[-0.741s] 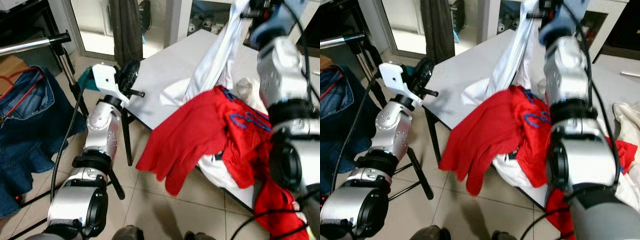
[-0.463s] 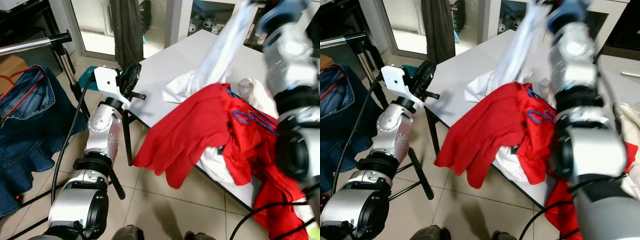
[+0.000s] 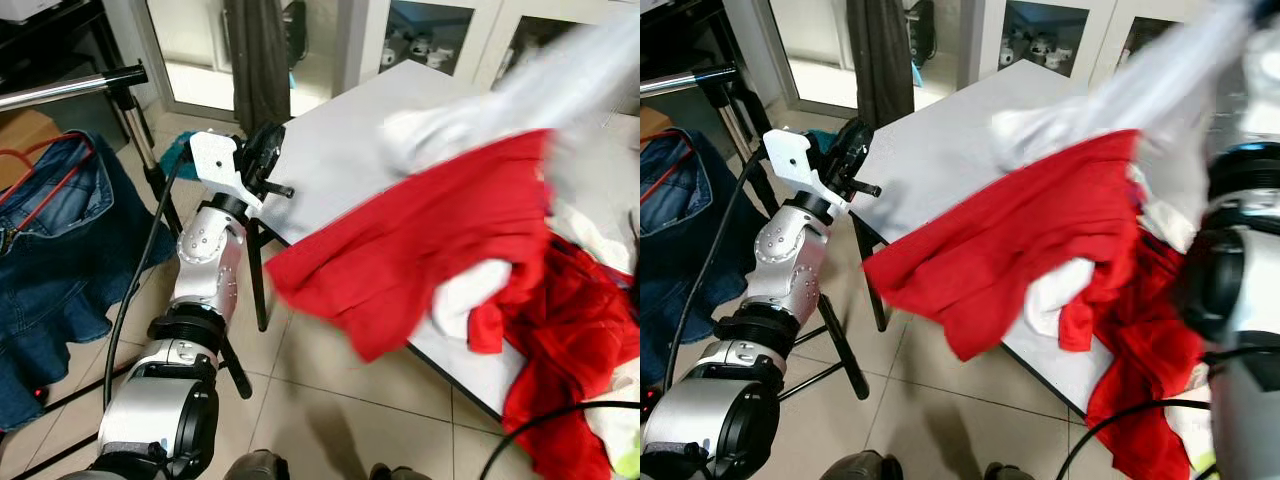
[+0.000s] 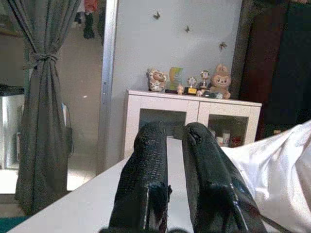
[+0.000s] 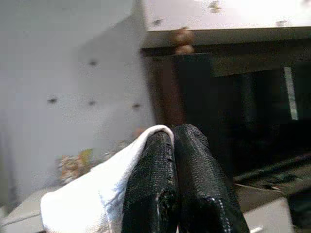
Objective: Hang hanger
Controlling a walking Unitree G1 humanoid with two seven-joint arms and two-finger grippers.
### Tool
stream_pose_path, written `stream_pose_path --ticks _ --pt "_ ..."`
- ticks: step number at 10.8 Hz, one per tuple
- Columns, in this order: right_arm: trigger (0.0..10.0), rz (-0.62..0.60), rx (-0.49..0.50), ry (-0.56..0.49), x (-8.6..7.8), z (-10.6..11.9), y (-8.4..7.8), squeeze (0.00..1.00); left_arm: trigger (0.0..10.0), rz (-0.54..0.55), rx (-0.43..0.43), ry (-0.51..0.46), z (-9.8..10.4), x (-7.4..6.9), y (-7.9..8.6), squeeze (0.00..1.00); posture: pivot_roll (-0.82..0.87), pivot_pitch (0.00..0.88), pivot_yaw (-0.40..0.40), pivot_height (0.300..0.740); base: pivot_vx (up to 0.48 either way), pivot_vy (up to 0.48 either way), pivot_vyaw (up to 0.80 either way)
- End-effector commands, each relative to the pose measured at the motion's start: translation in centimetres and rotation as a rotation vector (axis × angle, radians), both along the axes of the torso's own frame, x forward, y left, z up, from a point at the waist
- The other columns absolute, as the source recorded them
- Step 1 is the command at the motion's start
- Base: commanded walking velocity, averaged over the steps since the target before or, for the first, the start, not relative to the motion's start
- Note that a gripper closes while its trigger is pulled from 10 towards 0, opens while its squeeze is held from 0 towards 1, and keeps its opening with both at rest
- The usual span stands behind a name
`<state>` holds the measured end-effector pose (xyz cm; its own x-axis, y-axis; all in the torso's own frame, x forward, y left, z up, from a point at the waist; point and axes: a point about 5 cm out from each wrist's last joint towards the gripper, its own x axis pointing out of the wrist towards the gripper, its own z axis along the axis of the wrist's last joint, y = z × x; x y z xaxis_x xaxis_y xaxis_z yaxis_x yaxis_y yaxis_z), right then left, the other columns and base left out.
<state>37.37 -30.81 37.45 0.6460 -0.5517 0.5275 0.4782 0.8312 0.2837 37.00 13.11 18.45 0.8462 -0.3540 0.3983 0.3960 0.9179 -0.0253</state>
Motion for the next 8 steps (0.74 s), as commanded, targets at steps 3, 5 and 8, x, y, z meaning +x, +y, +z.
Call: stream_pose_path --ticks 3,5,8 --pt "0.0 0.210 -0.124 0.097 1.4 -2.6 2.3 0.00 10.0 -0.011 0.020 0.005 -0.1 -0.1 -0.3 0.00 0.07 0.021 0.019 0.740 0.000 0.000 0.00" --pt "0.0 0.390 -0.283 0.082 2.1 -4.8 6.9 0.00 10.0 -0.017 0.022 0.015 -0.4 -0.2 -0.6 0.00 0.07 0.026 0.022 0.740 0.000 0.000 0.00" --pt "0.0 0.638 -0.445 -0.024 1.4 -5.4 12.6 0.00 10.0 -0.032 0.018 0.020 -0.5 -0.2 -1.4 0.00 0.06 0.029 0.013 0.740 0.000 0.000 0.00"
